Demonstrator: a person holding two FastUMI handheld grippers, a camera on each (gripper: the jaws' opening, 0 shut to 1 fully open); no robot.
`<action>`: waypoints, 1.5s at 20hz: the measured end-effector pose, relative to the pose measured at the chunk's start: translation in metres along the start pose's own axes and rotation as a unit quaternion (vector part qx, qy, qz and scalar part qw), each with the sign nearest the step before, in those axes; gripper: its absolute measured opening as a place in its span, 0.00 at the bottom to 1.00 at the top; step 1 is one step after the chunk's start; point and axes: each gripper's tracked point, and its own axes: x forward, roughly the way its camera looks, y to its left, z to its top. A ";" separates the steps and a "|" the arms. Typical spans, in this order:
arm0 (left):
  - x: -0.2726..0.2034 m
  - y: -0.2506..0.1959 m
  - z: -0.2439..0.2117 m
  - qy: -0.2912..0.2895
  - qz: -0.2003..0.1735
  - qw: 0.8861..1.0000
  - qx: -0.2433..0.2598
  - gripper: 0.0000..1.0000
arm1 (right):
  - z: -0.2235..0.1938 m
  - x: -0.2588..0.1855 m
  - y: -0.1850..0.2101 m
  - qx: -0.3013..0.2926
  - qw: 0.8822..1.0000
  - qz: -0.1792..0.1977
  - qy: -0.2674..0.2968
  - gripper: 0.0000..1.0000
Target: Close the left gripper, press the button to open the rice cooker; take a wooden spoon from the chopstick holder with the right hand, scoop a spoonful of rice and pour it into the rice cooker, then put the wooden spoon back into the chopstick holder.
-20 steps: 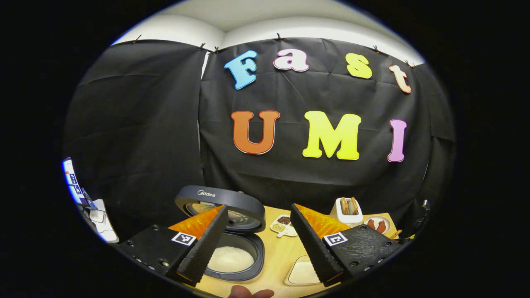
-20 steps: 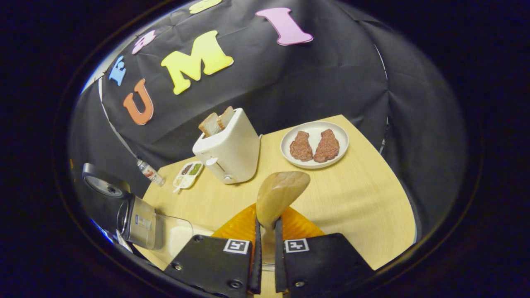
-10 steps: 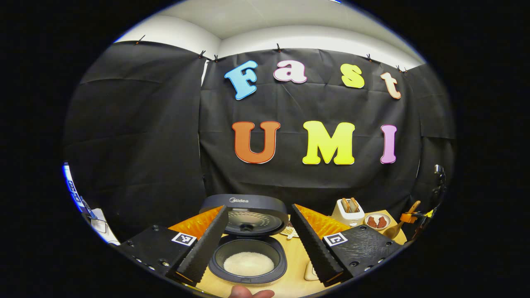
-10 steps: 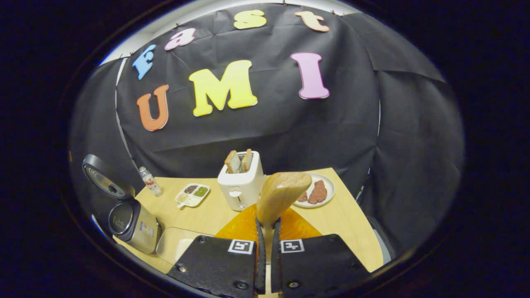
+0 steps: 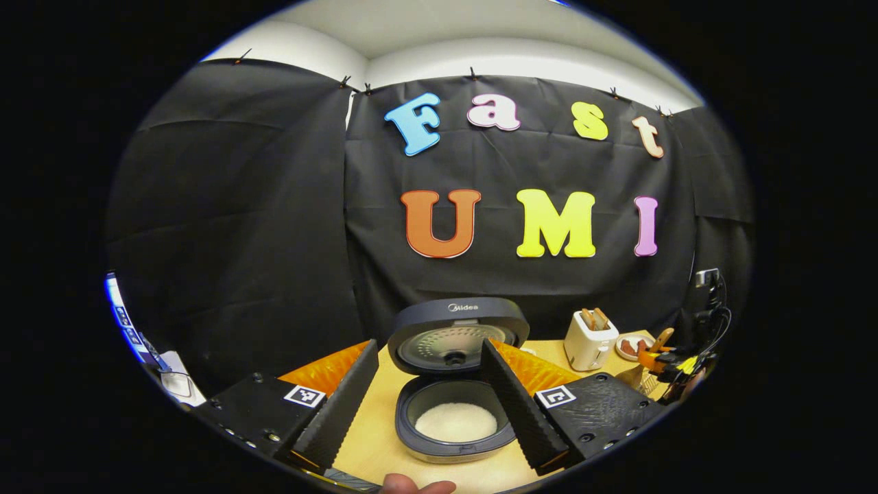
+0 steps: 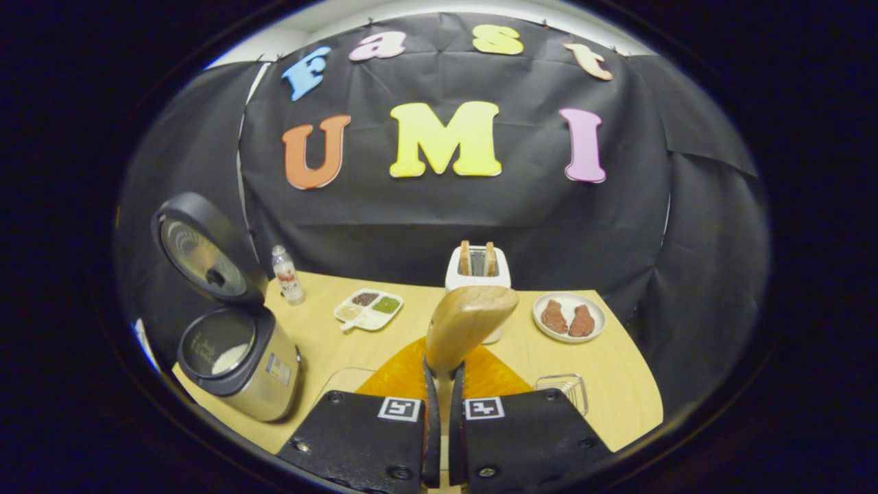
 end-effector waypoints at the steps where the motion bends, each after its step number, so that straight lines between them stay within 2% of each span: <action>1: -0.002 0.003 -0.004 0.006 -0.002 1.000 0.000 0.96 | -0.015 0.009 0.003 -0.020 1.000 -0.010 0.007 0.10; 3: -0.005 0.007 -0.013 0.023 -0.009 1.000 -0.007 1.00 | -0.036 0.026 0.005 -0.054 0.998 -0.035 0.013 0.10; 4: -0.005 0.009 -0.015 0.029 -0.012 0.999 -0.009 0.96 | -0.043 0.034 0.008 -0.070 0.996 -0.046 0.013 0.10; 6: -0.005 0.015 -0.022 0.039 -0.008 0.999 -0.001 0.96 | -0.053 0.045 0.015 -0.089 0.994 -0.058 0.005 0.10; 9: -0.008 0.025 -0.029 0.050 0.000 0.999 0.005 0.96 | -0.059 0.057 0.031 -0.079 0.995 -0.059 -0.004 0.10; 11: -0.010 0.031 -0.034 0.055 0.006 0.998 0.008 0.96 | -0.062 0.063 0.051 -0.053 0.998 -0.035 -0.003 0.10; 13: -0.014 0.035 -0.038 0.058 0.013 0.998 0.008 0.96 | -0.066 0.064 0.074 -0.012 1.000 0.005 0.009 0.10; 15: -0.016 0.039 -0.039 0.059 0.017 0.998 0.003 0.96 | -0.070 0.060 0.089 0.037 0.998 0.037 0.026 0.10; 18: -0.017 0.041 -0.040 0.061 0.023 0.998 -0.004 0.96 | -0.068 0.051 0.094 0.120 0.989 0.066 0.053 0.10; 20: -0.018 0.040 -0.042 0.062 0.024 0.998 -0.011 0.96 | -0.065 0.045 0.095 0.188 0.976 0.088 0.067 0.10; 22: -0.020 0.036 -0.042 0.062 0.025 0.998 -0.011 0.96 | -0.063 0.041 0.089 0.236 0.965 0.090 0.078 0.10; 25: -0.024 0.028 -0.039 0.059 0.019 0.998 -0.006 0.96 | -0.055 0.034 0.074 0.262 0.958 0.094 0.072 0.10; 30: -0.026 0.005 -0.034 0.053 0.001 0.999 -0.007 0.96 | -0.035 0.020 0.026 0.316 0.943 0.087 0.057 0.10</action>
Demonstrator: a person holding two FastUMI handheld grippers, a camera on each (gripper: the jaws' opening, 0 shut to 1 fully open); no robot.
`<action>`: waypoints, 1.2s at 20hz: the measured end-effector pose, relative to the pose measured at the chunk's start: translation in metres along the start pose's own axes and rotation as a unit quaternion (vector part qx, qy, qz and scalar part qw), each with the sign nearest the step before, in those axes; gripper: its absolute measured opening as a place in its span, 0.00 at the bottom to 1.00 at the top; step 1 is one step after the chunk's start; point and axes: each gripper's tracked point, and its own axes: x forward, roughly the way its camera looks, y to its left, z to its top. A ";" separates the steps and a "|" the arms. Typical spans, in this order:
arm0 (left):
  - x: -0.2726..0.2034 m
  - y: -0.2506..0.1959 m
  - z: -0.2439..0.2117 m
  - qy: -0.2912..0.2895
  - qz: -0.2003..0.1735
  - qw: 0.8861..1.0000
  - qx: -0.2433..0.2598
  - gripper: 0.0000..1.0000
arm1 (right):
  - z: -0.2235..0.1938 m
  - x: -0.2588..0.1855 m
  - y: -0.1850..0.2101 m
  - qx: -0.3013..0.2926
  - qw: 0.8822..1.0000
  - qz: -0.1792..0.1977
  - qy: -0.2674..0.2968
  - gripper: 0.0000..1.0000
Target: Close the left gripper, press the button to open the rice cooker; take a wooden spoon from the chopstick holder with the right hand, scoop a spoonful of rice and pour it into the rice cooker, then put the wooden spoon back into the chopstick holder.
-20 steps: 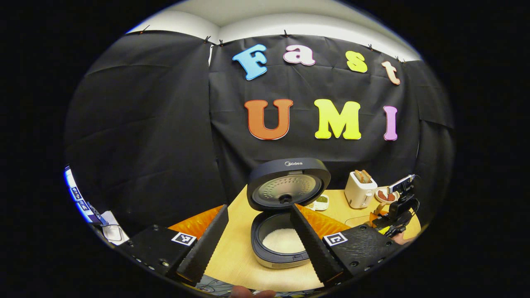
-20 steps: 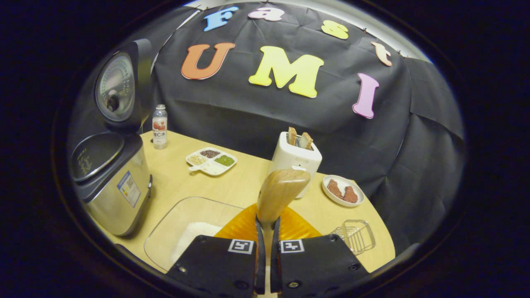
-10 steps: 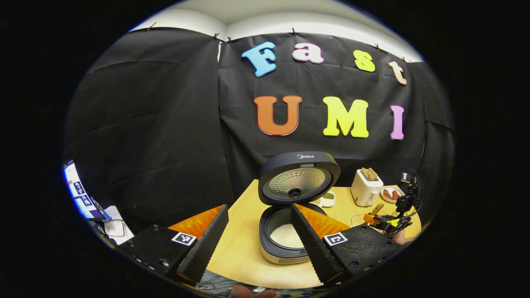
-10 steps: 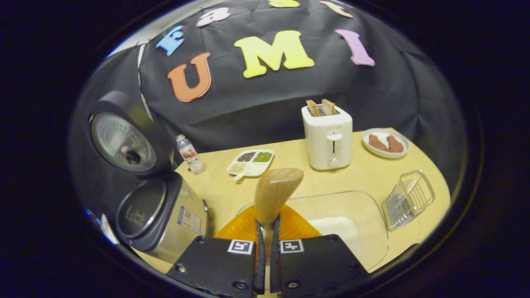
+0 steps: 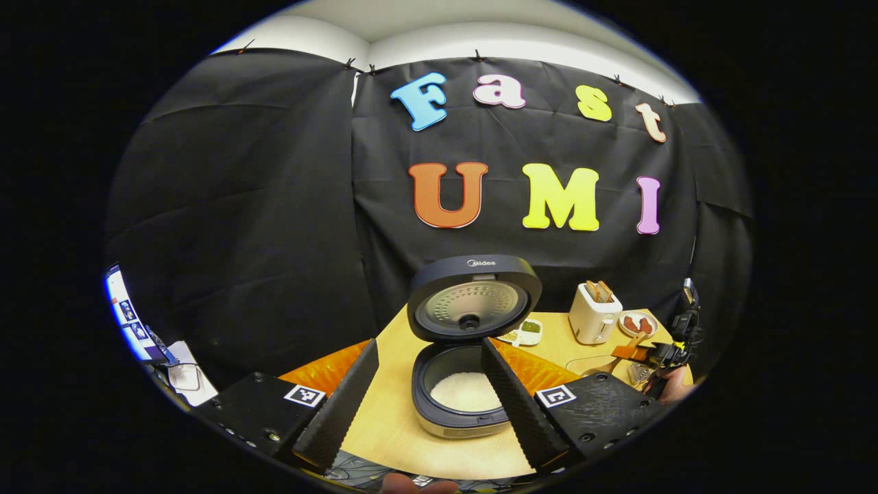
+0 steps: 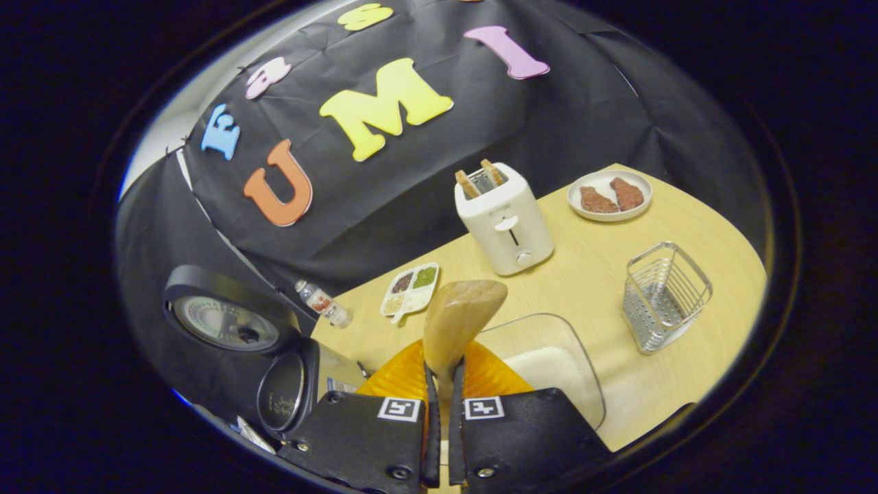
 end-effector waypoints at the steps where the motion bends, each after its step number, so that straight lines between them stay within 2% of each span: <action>1: -0.001 -0.005 0.002 -0.003 -0.004 1.000 0.000 0.96 | 0.011 -0.009 -0.003 0.021 1.000 0.005 -0.006 0.10; 4: -0.001 -0.017 0.008 -0.011 -0.015 1.000 -0.002 0.96 | 0.044 -0.035 -0.002 0.092 0.995 0.025 -0.026 0.10; 6: -0.003 -0.021 0.014 -0.021 -0.016 1.000 0.002 0.96 | 0.061 -0.050 0.012 0.125 0.991 0.045 -0.034 0.10; 11: -0.015 -0.013 0.015 -0.042 -0.012 0.999 -0.005 0.96 | 0.079 -0.063 0.093 0.131 0.984 0.113 -0.032 0.10; 16: -0.029 0.026 0.007 -0.047 0.001 0.999 -0.003 0.97 | 0.052 -0.050 0.199 0.082 0.982 0.169 -0.001 0.10; 20: -0.037 0.059 -0.002 -0.049 0.018 0.999 -0.010 0.96 | 0.019 -0.036 0.253 0.006 0.984 0.176 0.008 0.10; 24: -0.040 0.075 -0.010 -0.055 0.021 0.998 -0.014 0.96 | -0.022 -0.017 0.285 -0.085 0.982 0.167 0.011 0.10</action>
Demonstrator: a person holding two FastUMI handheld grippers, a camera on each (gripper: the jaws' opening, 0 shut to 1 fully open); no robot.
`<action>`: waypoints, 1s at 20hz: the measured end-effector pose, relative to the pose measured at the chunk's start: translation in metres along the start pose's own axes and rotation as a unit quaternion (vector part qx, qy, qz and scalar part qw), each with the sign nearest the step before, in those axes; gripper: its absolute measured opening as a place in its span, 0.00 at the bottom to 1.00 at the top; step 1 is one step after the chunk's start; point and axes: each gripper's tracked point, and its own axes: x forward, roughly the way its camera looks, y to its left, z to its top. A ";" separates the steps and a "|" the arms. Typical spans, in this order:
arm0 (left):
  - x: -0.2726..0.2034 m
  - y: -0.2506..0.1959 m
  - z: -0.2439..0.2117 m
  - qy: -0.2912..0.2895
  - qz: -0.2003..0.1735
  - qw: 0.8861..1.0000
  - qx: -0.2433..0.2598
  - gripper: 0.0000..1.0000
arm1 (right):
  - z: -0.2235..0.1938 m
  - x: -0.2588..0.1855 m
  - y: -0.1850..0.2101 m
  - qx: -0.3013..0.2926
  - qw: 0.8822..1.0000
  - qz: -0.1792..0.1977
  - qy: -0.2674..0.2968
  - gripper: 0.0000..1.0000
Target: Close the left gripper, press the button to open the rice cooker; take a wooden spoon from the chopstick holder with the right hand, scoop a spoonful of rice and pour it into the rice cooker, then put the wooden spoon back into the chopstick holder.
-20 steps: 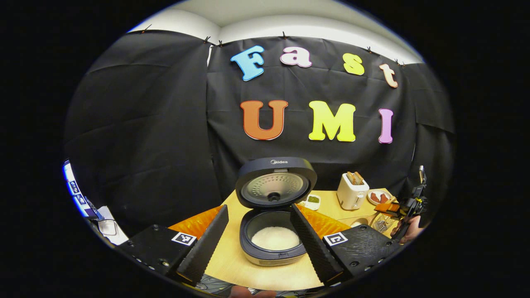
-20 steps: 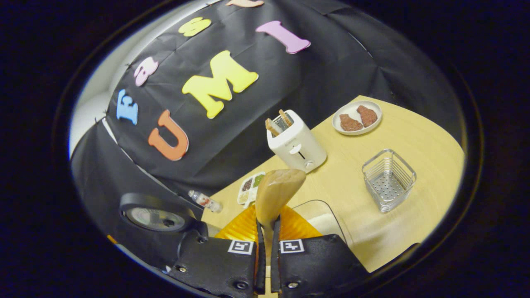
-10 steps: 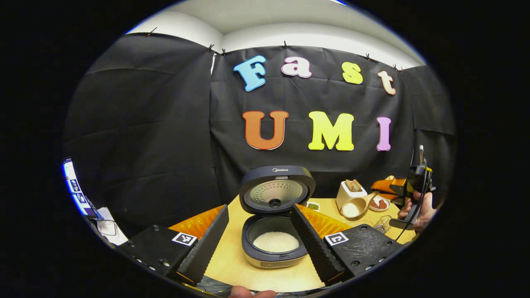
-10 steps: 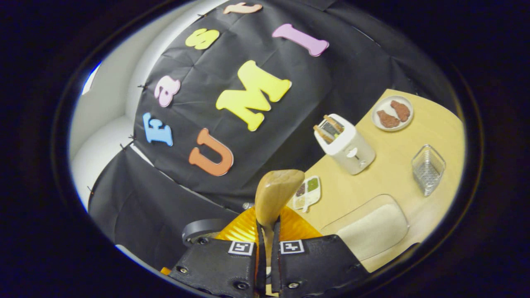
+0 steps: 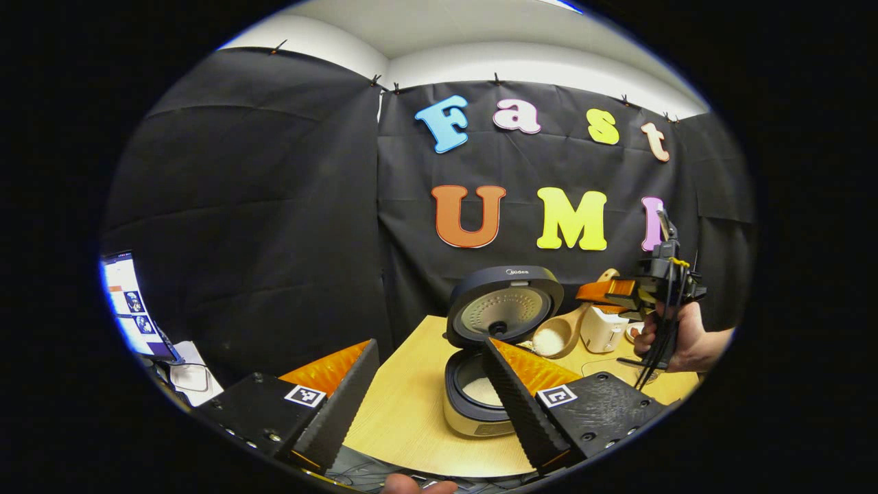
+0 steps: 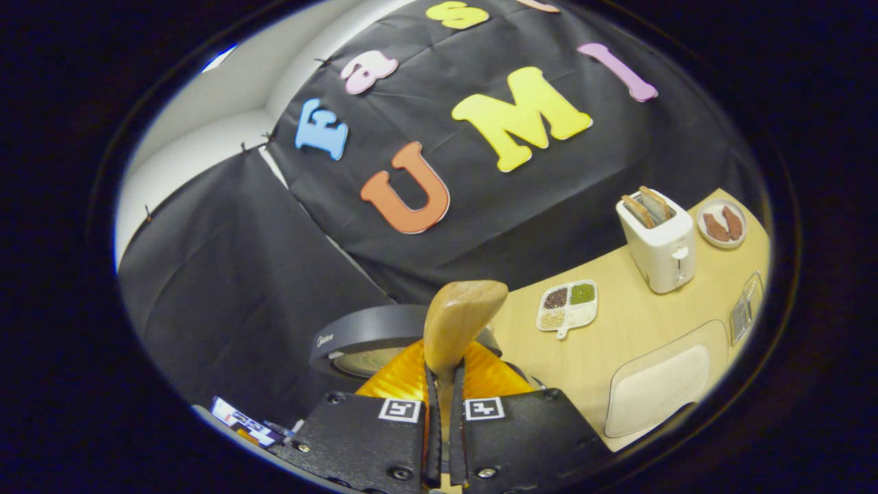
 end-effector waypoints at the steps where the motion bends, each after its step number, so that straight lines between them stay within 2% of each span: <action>1: -0.001 0.005 -0.002 0.000 0.000 1.000 0.000 0.96 | -0.007 0.004 0.004 -0.024 1.000 -0.005 0.002 0.10; 4: -0.004 0.017 -0.008 0.002 0.000 1.000 -0.010 0.96 | -0.023 0.013 0.014 -0.108 0.994 -0.025 -0.001 0.10; 7: -0.007 0.027 -0.020 0.008 -0.002 1.000 -0.011 0.96 | -0.032 0.014 0.026 -0.203 0.978 -0.044 -0.015 0.10; 11: -0.008 0.038 -0.026 0.011 0.000 1.000 -0.019 0.96 | -0.037 0.009 0.051 -0.331 0.942 -0.051 -0.041 0.10; 16: -0.005 0.053 -0.034 0.020 0.011 0.999 -0.036 0.96 | -0.037 0.003 0.079 -0.447 0.890 -0.045 -0.083 0.10; 17: -0.005 0.054 -0.034 0.018 0.013 0.999 -0.037 0.95 | -0.037 0.002 0.081 -0.464 0.880 -0.042 -0.090 0.12; 19: -0.004 0.057 -0.031 0.016 0.019 0.999 -0.040 0.95 | -0.041 0.001 0.086 -0.485 0.868 -0.035 -0.098 0.10; 20: -0.003 0.057 -0.031 0.017 0.022 0.999 -0.043 0.95 | -0.043 0.000 0.087 -0.485 0.869 -0.030 -0.096 0.10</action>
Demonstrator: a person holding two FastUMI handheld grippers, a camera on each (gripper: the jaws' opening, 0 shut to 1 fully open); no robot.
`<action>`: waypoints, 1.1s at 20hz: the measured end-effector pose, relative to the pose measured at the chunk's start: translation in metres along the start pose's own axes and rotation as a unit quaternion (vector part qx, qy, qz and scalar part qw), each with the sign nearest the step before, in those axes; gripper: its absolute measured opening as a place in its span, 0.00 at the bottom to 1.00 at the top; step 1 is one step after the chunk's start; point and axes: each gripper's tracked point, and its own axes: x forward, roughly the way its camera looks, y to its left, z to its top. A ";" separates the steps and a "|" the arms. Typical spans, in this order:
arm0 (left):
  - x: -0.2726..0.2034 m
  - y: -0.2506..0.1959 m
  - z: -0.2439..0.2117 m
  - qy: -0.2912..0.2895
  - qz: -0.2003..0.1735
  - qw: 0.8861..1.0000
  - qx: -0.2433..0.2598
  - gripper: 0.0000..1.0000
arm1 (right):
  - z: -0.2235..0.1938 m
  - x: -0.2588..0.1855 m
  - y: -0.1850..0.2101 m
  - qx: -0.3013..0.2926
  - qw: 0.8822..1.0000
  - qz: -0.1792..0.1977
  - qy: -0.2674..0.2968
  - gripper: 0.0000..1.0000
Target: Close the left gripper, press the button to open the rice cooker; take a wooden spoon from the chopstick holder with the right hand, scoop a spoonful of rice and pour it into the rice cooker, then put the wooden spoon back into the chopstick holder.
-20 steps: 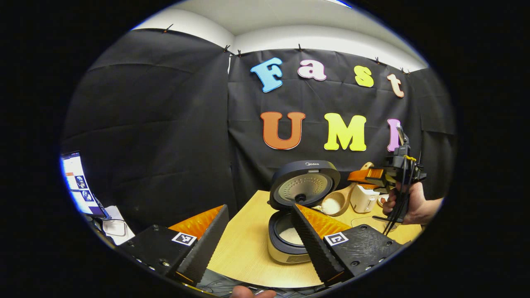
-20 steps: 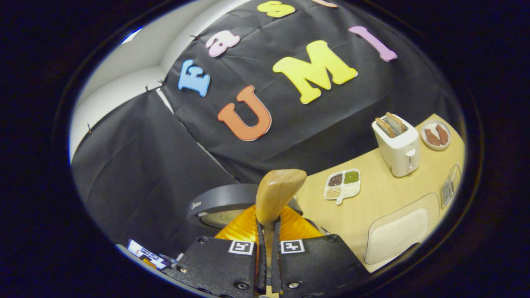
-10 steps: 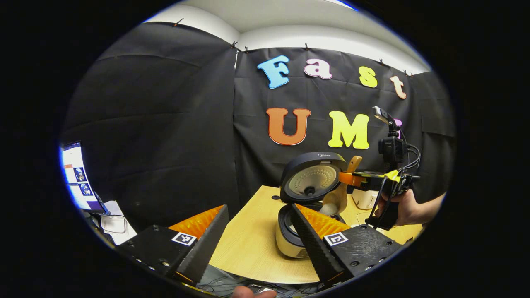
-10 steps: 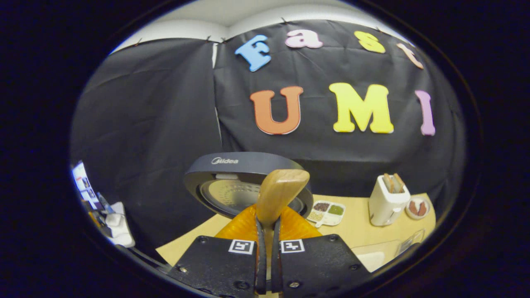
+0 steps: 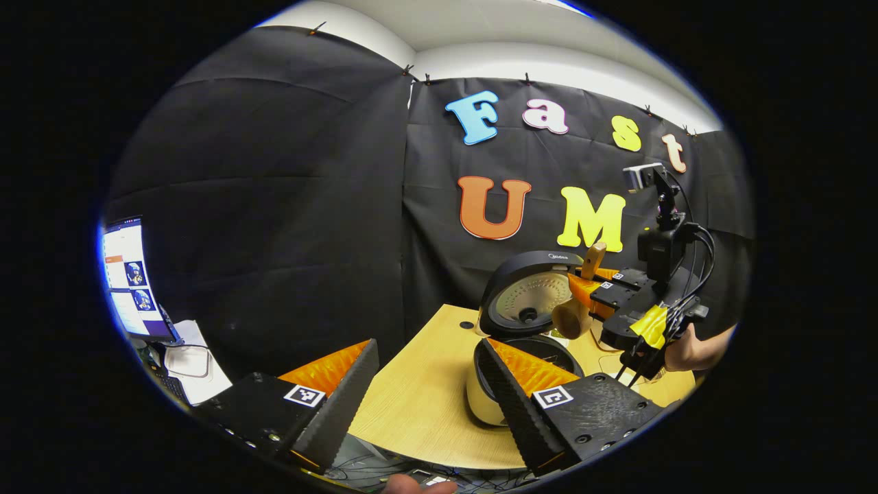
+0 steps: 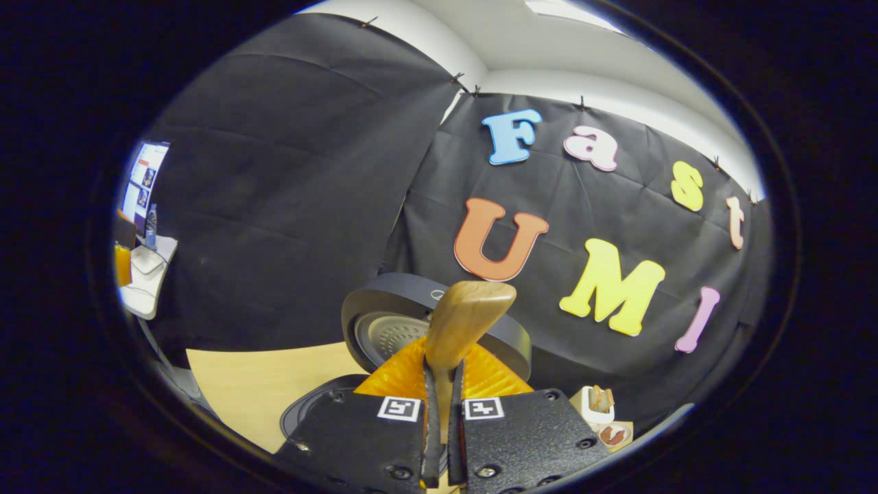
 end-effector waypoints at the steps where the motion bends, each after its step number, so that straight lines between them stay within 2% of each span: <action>1: -0.002 -0.001 0.001 -0.001 0.000 1.000 -0.003 0.95 | -0.001 0.002 -0.001 0.007 1.000 0.005 0.001 0.10; 4: -0.005 -0.009 0.006 -0.005 0.003 1.000 -0.008 0.95 | 0.001 -0.001 -0.008 0.042 0.999 0.016 0.006 0.10; 7: -0.004 -0.023 0.010 -0.009 0.000 1.000 -0.006 0.95 | 0.004 -0.014 -0.019 0.107 0.994 0.032 0.010 0.10; 9: -0.004 -0.039 0.011 -0.006 -0.005 1.000 -0.004 0.95 | 0.009 -0.026 -0.034 0.169 0.985 0.043 0.018 0.10; 13: -0.004 -0.080 0.019 -0.005 -0.021 1.000 0.004 0.95 | 0.010 -0.050 -0.085 0.292 0.955 0.049 0.029 0.10; 18: 0.002 -0.147 0.028 -0.016 -0.054 0.998 0.030 0.95 | -0.017 -0.085 -0.198 0.368 0.929 -0.009 0.029 0.10; 22: 0.012 -0.191 0.036 -0.019 -0.069 0.997 0.038 0.95 | -0.070 -0.115 -0.295 0.394 0.915 -0.079 0.039 0.10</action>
